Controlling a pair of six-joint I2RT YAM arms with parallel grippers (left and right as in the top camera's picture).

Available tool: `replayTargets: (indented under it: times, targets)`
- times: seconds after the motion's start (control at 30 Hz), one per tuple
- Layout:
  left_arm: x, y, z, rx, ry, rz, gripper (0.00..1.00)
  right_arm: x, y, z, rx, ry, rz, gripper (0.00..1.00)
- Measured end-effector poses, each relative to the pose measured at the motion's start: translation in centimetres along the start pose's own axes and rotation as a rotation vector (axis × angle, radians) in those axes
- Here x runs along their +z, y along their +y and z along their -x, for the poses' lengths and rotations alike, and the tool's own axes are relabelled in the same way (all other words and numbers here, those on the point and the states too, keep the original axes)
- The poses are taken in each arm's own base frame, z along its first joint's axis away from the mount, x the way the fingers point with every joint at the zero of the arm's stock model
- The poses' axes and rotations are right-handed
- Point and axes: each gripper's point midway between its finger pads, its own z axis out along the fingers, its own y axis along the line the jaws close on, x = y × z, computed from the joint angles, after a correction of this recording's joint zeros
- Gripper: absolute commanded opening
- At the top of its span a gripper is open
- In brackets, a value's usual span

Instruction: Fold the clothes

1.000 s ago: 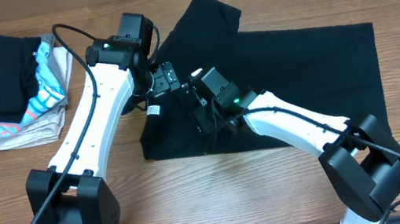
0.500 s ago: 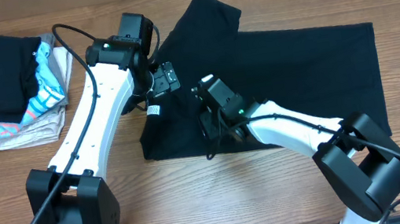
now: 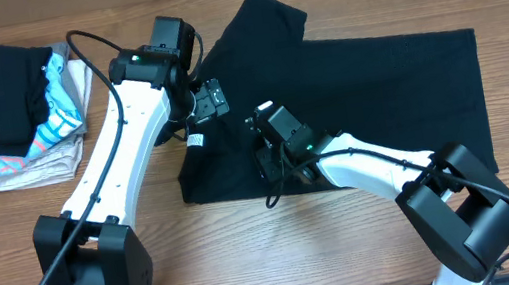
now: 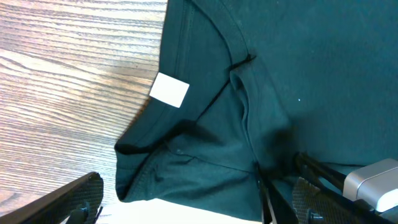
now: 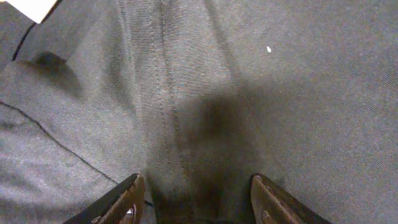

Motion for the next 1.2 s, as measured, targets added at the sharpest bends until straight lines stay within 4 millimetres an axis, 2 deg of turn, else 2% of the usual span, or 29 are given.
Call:
replayTargets:
  times: [0.47, 0.7, 1.0, 1.2]
  targets:
    - [0.00, 0.01, 0.01, 0.000, 0.000, 0.000, 1.00, 0.00, 0.01, -0.18, -0.062, 0.007, 0.001, 0.57]
    - [0.00, 0.01, 0.01, 0.000, 0.000, 0.000, 1.00, 0.00, -0.02, -0.21, -0.066, 0.009, 0.000, 0.43]
    - [0.00, 0.01, 0.01, 0.000, 0.000, 0.000, 1.00, 0.00, -0.01, -0.31, -0.068, 0.013, 0.001, 0.11]
    - [0.00, 0.01, 0.01, 0.000, 0.000, 0.000, 1.00, 0.00, 0.06, 0.09, -0.067, -0.004, 0.003, 0.06]
